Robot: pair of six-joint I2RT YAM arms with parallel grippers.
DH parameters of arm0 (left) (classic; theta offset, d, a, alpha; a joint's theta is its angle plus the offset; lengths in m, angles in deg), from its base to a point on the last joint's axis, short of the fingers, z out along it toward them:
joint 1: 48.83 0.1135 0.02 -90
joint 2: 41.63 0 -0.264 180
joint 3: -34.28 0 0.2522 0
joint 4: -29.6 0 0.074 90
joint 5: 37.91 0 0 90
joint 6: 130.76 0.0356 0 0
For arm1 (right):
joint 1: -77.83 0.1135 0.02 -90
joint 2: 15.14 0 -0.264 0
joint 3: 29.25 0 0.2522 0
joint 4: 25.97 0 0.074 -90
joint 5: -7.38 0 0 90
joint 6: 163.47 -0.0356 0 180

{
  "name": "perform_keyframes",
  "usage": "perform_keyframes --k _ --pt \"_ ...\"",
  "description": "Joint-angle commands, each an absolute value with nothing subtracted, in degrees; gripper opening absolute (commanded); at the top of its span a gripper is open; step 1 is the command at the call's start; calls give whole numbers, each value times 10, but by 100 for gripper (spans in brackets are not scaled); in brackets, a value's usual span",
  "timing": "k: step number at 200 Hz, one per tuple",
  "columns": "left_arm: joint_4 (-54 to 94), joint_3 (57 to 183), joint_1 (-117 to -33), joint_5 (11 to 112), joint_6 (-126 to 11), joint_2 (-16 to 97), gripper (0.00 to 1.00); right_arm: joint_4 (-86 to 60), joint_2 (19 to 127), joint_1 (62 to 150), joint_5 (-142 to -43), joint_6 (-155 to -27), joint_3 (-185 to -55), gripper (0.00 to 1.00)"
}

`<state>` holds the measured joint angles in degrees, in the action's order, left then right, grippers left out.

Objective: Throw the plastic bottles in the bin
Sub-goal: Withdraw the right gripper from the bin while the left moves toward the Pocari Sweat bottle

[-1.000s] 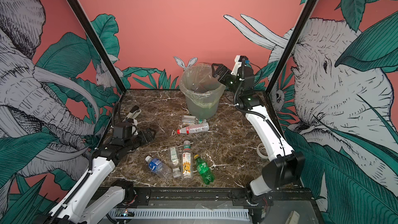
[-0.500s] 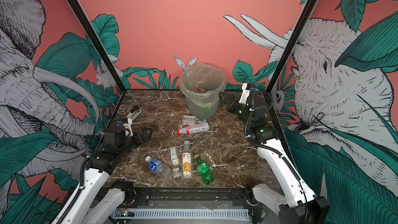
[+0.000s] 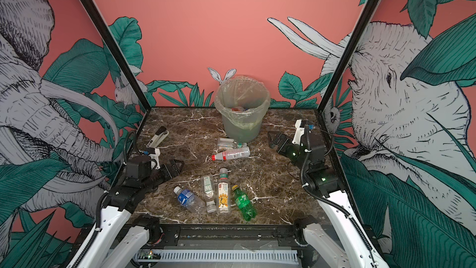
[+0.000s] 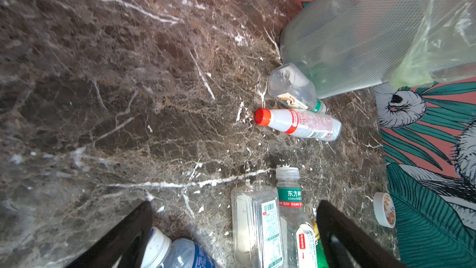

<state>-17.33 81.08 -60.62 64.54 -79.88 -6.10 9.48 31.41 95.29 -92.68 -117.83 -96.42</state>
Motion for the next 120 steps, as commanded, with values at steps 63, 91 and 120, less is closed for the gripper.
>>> perform_keyframes --k 63,91,120 --pt "-284 799 -603 638 -859 -114 100 103 303 952 -940 -1158 -883 99" --pt "-323 808 -603 626 -869 -115 99 87 317 952 -959 -1151 -860 99" --pt "-331 798 -603 634 -920 -129 99 79 310 953 -953 -1130 -829 99"
